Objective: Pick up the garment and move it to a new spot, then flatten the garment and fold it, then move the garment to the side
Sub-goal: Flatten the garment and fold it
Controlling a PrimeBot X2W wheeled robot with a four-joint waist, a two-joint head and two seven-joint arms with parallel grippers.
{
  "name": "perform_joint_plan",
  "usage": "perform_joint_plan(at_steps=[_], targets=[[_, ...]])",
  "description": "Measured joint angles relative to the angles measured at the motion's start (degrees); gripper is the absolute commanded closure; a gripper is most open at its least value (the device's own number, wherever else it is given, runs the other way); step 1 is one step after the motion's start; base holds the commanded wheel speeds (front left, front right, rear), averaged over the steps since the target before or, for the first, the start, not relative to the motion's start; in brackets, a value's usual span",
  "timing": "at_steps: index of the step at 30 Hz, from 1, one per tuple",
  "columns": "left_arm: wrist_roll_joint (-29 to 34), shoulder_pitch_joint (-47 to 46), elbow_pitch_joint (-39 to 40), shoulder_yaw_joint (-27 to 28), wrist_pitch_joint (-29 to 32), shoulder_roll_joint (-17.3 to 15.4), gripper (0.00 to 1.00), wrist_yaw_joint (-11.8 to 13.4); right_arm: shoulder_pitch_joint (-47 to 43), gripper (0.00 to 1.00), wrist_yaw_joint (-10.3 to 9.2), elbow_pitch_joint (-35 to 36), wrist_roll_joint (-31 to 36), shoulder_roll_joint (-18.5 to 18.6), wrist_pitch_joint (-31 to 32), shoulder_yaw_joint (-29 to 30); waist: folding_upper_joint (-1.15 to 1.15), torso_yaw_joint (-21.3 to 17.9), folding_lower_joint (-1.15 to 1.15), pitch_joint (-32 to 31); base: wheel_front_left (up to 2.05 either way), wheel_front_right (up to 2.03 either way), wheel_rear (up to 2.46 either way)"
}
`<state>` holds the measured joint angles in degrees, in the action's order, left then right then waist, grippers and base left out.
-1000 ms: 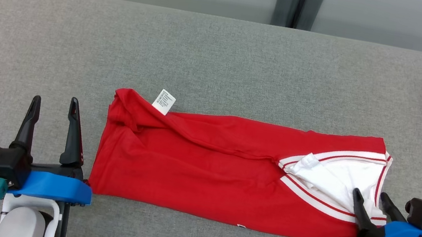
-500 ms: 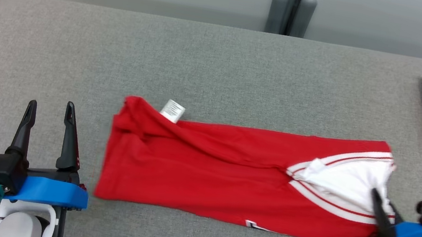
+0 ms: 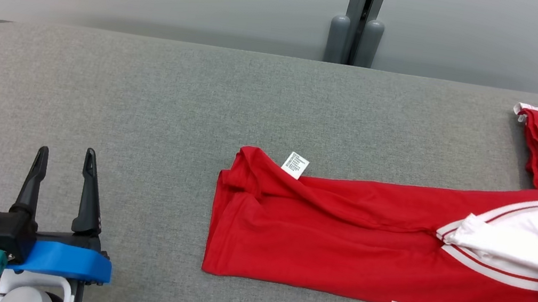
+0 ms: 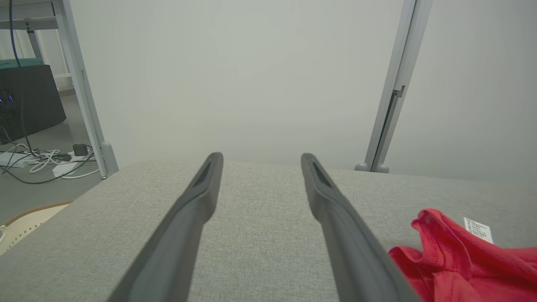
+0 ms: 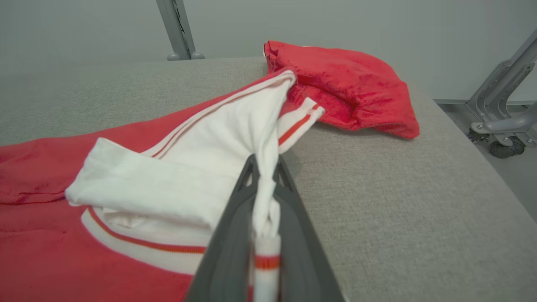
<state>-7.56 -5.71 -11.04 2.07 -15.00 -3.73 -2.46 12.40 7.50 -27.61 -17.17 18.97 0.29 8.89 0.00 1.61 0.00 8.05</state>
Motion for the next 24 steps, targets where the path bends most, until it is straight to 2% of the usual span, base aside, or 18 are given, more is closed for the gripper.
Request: perform_joint_plan(at_steps=[8,16,24], targets=[[0.1,0.7,-0.1,0.5,0.0,0.4,0.0,-0.4,-2.1,1.0,-0.01,9.2,0.0,-3.0,1.8,-3.3,0.0,-0.3,0.0,-0.4,0.0,0.0,0.0],[0.3,0.7,-0.2,0.6,0.0,0.6,0.0,-0.6,-3.0,1.0,-0.01,19.6,-1.8,-6.8,4.8,-11.2,0.0,-0.4,0.0,0.2,0.0,0.0,0.0],[0.5,-0.4,-0.6,-0.4,0.0,0.7,0.0,-0.9,-0.4,1.0,-0.01,22.9,-2.0,-10.2,6.5,-19.4,0.0,0.9,0.0,1.0,0.0,0.0,0.0]])
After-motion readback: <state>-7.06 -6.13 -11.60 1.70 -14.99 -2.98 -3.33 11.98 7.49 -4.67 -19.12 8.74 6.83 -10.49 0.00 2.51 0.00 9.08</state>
